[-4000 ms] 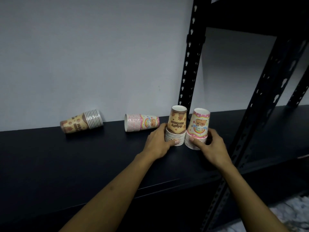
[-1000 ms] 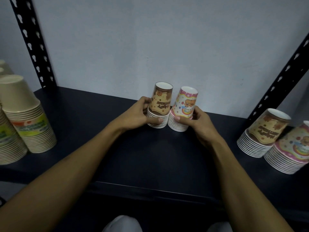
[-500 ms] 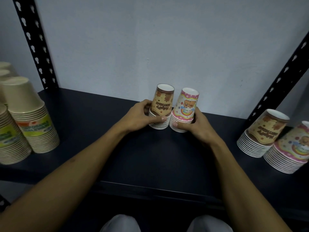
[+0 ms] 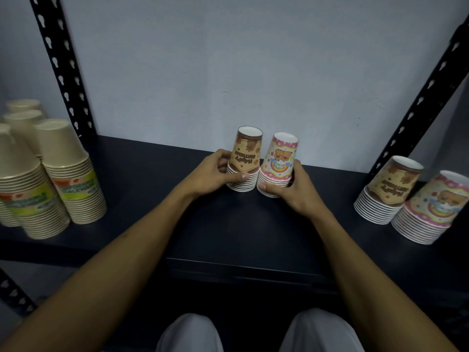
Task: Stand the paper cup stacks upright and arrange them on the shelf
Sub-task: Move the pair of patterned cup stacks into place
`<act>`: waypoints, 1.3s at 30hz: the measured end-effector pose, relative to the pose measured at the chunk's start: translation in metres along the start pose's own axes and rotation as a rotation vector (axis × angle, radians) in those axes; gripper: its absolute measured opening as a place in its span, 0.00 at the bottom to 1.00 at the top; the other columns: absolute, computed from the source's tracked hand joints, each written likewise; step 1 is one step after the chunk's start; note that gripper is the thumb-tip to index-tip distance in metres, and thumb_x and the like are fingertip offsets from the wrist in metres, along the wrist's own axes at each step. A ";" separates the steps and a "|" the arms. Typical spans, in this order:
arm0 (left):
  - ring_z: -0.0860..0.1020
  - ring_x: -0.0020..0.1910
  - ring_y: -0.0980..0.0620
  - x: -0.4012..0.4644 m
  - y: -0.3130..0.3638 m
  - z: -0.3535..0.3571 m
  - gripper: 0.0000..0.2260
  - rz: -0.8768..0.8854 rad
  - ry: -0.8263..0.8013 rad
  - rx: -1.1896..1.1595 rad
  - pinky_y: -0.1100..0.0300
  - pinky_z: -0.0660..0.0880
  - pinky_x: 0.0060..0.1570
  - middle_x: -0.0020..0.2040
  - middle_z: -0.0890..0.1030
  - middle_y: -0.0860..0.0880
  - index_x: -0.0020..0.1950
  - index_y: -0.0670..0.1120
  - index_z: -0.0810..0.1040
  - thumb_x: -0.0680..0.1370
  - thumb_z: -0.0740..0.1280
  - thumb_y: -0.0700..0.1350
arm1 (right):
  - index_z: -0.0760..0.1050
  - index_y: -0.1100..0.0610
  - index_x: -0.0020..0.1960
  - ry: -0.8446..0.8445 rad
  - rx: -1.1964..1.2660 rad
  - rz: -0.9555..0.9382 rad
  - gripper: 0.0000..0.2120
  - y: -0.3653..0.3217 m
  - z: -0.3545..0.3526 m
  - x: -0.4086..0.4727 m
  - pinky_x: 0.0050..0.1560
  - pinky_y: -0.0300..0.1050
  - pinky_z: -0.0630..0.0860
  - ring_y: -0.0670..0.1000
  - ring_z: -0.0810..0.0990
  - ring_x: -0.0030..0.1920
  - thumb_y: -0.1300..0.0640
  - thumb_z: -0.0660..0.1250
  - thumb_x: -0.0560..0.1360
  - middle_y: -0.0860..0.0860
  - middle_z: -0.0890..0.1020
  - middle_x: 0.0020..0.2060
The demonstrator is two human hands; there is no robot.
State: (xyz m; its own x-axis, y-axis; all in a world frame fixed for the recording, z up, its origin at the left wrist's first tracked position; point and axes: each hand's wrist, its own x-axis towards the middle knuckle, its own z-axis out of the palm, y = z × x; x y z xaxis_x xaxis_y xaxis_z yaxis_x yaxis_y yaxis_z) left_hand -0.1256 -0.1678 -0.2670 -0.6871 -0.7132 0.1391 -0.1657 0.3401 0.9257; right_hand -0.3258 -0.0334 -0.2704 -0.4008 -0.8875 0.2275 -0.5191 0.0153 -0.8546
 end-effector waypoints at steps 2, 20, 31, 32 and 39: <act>0.80 0.63 0.57 -0.006 0.001 0.001 0.36 0.008 -0.007 0.006 0.54 0.76 0.66 0.66 0.81 0.51 0.73 0.46 0.70 0.69 0.80 0.51 | 0.67 0.51 0.72 0.006 -0.002 -0.001 0.39 0.001 -0.001 -0.006 0.51 0.33 0.75 0.41 0.80 0.56 0.52 0.82 0.67 0.44 0.79 0.61; 0.79 0.64 0.61 -0.068 0.033 0.076 0.27 0.110 -0.169 0.073 0.56 0.75 0.67 0.64 0.82 0.56 0.61 0.52 0.73 0.68 0.79 0.58 | 0.68 0.47 0.68 0.158 -0.090 0.049 0.34 0.006 -0.062 -0.124 0.48 0.25 0.74 0.33 0.79 0.55 0.48 0.81 0.68 0.39 0.81 0.58; 0.78 0.64 0.62 -0.048 0.075 0.176 0.27 0.200 -0.293 0.122 0.55 0.75 0.67 0.64 0.82 0.58 0.57 0.56 0.73 0.66 0.77 0.66 | 0.68 0.44 0.71 0.323 -0.169 0.119 0.36 0.033 -0.145 -0.185 0.57 0.32 0.76 0.32 0.80 0.57 0.47 0.81 0.68 0.36 0.81 0.60; 0.78 0.64 0.61 -0.045 0.078 0.185 0.27 0.210 -0.299 0.123 0.55 0.74 0.67 0.64 0.82 0.58 0.57 0.56 0.73 0.65 0.77 0.66 | 0.68 0.44 0.71 0.336 -0.175 0.131 0.36 0.035 -0.152 -0.189 0.55 0.31 0.75 0.32 0.80 0.57 0.47 0.81 0.68 0.36 0.81 0.59; 0.79 0.60 0.59 -0.034 0.093 0.219 0.29 0.256 -0.294 0.175 0.59 0.75 0.63 0.65 0.81 0.56 0.72 0.55 0.74 0.72 0.75 0.59 | 0.64 0.46 0.67 0.364 -0.196 0.181 0.33 0.047 -0.176 -0.198 0.52 0.33 0.75 0.38 0.79 0.58 0.49 0.79 0.70 0.41 0.79 0.61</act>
State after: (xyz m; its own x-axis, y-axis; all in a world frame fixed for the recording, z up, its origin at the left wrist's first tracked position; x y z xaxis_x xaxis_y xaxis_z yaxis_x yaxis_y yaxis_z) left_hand -0.2729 0.0226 -0.2626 -0.8897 -0.3960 0.2270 -0.0640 0.6007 0.7969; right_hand -0.4037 0.2246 -0.2736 -0.7195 -0.6430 0.2623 -0.5356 0.2733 -0.7990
